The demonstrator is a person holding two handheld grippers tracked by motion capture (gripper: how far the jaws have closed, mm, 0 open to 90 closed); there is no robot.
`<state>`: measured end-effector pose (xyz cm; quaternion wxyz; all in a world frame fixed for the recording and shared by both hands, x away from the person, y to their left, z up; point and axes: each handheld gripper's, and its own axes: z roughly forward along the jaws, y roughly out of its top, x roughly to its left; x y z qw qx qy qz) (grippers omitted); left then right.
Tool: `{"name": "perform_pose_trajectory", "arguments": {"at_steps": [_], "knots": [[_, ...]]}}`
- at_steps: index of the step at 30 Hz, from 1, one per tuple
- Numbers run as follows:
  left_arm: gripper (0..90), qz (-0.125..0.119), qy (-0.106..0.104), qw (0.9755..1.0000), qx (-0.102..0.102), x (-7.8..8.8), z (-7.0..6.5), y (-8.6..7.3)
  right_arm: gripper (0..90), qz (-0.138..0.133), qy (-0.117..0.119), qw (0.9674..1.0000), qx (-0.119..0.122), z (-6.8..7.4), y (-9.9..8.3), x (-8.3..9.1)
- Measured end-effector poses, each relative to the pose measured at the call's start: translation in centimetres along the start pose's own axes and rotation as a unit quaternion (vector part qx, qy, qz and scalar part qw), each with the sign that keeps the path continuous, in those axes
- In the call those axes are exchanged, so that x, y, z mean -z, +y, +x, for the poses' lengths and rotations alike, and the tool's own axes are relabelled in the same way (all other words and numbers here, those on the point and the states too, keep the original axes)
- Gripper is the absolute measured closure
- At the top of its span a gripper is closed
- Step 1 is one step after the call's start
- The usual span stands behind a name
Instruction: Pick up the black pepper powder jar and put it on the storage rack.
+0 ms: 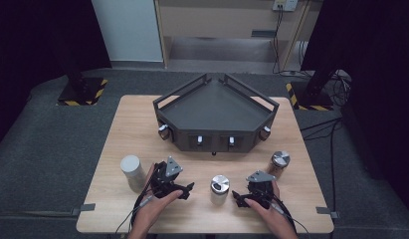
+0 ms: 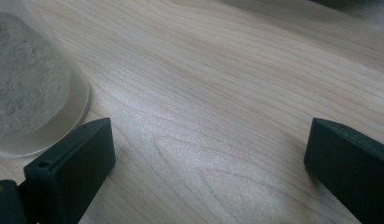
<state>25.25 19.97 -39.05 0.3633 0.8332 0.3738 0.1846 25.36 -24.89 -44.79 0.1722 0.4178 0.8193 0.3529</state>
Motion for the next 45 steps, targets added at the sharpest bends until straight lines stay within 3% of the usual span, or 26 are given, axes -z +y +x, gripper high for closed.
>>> {"name": "perform_pose_trajectory", "arguments": {"at_steps": [29, 45], "knots": [[2.2, -0.026, 0.014, 0.9996, -0.006, 3.9, 0.8, 1.8, 1.9, 0.0, -0.001, 1.0, 0.001, 0.1, 0.0, 0.0], [1.9, -0.035, 0.026, 0.9991, 0.002, 5.2, 1.9, 1.5, 1.9, 0.0, -0.001, 1.0, 0.001, 0.0, 0.0, 0.0]]}}
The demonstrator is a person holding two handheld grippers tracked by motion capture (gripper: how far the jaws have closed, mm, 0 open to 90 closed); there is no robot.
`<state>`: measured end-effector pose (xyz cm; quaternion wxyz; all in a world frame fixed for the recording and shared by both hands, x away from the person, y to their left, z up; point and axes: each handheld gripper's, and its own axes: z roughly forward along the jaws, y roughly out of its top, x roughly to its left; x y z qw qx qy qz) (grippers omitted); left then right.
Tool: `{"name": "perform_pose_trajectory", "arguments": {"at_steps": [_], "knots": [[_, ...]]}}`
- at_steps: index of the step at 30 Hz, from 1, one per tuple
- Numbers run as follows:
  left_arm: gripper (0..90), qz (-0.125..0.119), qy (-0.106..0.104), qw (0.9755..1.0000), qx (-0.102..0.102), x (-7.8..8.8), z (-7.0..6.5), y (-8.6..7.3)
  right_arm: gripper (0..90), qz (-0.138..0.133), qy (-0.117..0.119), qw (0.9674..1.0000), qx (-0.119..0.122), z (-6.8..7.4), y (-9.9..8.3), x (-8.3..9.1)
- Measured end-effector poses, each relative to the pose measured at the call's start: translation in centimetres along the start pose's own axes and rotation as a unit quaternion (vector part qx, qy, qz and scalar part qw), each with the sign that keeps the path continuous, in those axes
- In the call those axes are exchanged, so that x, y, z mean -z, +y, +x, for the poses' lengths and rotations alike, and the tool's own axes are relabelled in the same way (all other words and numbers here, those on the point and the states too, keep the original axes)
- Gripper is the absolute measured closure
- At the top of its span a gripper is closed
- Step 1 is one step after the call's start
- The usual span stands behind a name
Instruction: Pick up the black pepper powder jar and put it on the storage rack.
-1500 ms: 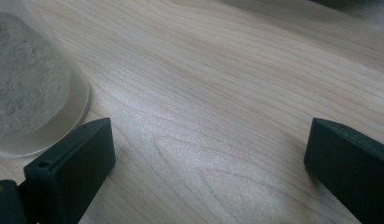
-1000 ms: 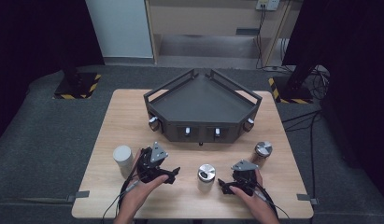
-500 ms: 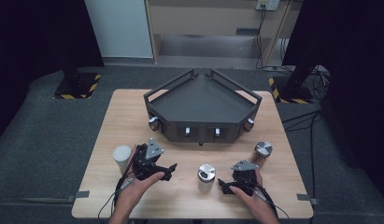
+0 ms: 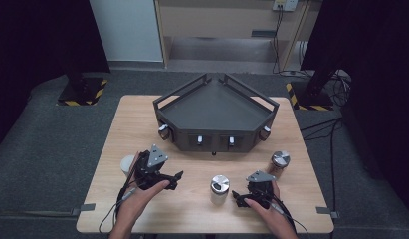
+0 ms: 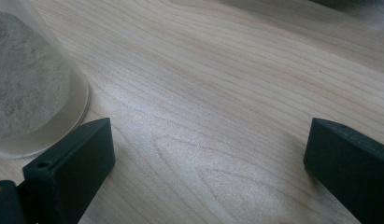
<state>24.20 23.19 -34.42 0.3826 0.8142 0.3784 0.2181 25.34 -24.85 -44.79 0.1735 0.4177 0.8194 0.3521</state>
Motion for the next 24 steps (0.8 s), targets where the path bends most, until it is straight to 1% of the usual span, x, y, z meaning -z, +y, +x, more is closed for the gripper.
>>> {"name": "perform_pose_trajectory", "arguments": {"at_steps": [11, 18, 24], "knots": [[1.8, -0.011, 0.013, 0.9998, 0.006, 1.3, 1.1, -0.4, 1.9, 0.0, 0.0, 1.0, 0.0, 0.0, 0.0, 0.0], [1.7, -0.013, 0.018, 0.9997, 0.009, 1.7, 1.6, -0.7, 1.9, 0.0, 0.0, 1.0, -0.001, 0.0, 0.0, 0.0], [1.7, -0.017, 0.023, 0.9995, 0.016, 2.2, 2.1, -1.3, 1.8, 0.0, 0.0, 1.0, -0.001, 0.0, 0.0, 0.0]]}}
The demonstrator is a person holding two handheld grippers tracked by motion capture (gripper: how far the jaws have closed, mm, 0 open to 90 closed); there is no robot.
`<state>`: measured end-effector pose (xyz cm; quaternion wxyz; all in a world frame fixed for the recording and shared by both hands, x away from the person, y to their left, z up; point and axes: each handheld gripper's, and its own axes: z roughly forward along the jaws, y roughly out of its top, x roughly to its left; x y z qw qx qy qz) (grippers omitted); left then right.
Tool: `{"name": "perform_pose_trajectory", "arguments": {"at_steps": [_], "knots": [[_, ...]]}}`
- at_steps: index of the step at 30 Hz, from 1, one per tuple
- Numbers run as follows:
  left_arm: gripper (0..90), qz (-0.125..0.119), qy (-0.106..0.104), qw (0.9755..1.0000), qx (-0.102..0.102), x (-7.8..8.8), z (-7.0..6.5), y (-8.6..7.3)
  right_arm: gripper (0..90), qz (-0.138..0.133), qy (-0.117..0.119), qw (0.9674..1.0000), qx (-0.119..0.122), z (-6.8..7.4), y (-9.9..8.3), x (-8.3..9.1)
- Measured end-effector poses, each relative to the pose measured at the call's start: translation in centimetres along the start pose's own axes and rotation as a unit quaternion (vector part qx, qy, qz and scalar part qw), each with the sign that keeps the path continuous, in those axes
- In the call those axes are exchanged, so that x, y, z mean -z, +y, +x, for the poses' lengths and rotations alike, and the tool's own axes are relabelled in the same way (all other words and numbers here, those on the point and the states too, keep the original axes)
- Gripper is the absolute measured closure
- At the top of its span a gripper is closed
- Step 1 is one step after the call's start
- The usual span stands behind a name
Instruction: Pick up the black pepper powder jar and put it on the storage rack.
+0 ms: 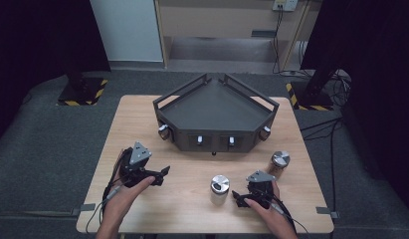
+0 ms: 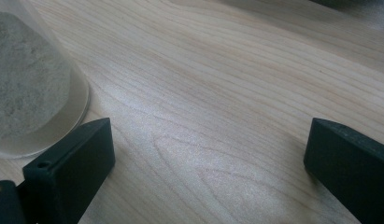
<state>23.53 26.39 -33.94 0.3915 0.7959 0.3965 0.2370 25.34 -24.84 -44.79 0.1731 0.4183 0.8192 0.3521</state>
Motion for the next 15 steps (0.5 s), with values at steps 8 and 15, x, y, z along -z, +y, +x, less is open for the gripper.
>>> {"name": "perform_pose_trajectory", "arguments": {"at_steps": [8, 15], "knots": [[1.7, -0.005, 0.006, 0.9999, 0.007, 0.4, 0.8, -0.8, 1.8, 0.0, 0.0, 1.0, 0.0, 0.0, 0.0, 0.0], [1.6, -0.009, 0.011, 0.9999, 0.009, 0.8, 1.3, -1.3, 1.8, 0.0, 0.0, 1.0, 0.001, 0.0, 0.0, 0.0]]}}
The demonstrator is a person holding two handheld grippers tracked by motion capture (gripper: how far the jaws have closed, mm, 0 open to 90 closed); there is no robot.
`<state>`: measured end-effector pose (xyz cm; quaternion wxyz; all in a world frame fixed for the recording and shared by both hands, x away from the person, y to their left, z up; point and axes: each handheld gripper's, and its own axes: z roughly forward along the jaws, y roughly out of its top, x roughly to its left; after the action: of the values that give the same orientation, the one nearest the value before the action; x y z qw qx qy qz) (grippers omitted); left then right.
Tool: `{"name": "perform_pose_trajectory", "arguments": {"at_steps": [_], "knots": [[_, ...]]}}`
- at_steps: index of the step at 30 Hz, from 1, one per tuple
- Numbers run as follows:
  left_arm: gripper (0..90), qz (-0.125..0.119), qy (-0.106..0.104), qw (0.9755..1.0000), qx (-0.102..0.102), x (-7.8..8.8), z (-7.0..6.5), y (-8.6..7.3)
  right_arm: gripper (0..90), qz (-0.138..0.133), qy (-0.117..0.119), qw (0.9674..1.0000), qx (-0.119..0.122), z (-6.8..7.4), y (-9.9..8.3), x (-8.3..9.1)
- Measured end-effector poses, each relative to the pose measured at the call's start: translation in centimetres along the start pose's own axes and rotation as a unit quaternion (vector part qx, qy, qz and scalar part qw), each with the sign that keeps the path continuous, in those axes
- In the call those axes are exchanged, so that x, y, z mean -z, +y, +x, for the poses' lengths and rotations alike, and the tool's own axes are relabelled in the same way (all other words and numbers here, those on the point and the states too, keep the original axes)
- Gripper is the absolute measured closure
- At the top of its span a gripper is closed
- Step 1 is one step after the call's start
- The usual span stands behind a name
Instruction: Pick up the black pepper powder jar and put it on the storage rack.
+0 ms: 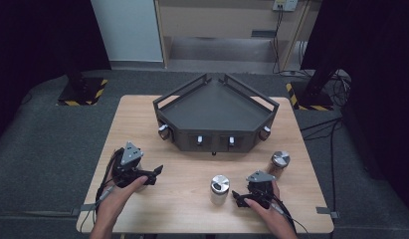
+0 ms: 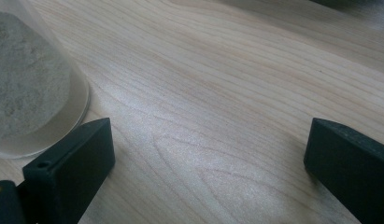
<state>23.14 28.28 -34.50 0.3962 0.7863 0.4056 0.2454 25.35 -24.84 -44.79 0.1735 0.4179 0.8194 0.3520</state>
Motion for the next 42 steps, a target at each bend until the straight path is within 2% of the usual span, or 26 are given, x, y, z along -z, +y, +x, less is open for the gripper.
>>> {"name": "perform_pose_trajectory", "arguments": {"at_steps": [20, 42], "knots": [[1.9, -0.011, 0.011, 0.9998, 0.012, 0.2, 1.5, -1.7, 1.7, 0.0, -0.001, 1.0, 0.0, 0.0, 0.0, 0.0], [2.2, -0.007, 0.02, 0.9994, 0.027, -0.3, 2.5, -3.7, 1.7, 0.0, -0.001, 1.0, 0.0, 0.0, 0.0, 0.0]]}}
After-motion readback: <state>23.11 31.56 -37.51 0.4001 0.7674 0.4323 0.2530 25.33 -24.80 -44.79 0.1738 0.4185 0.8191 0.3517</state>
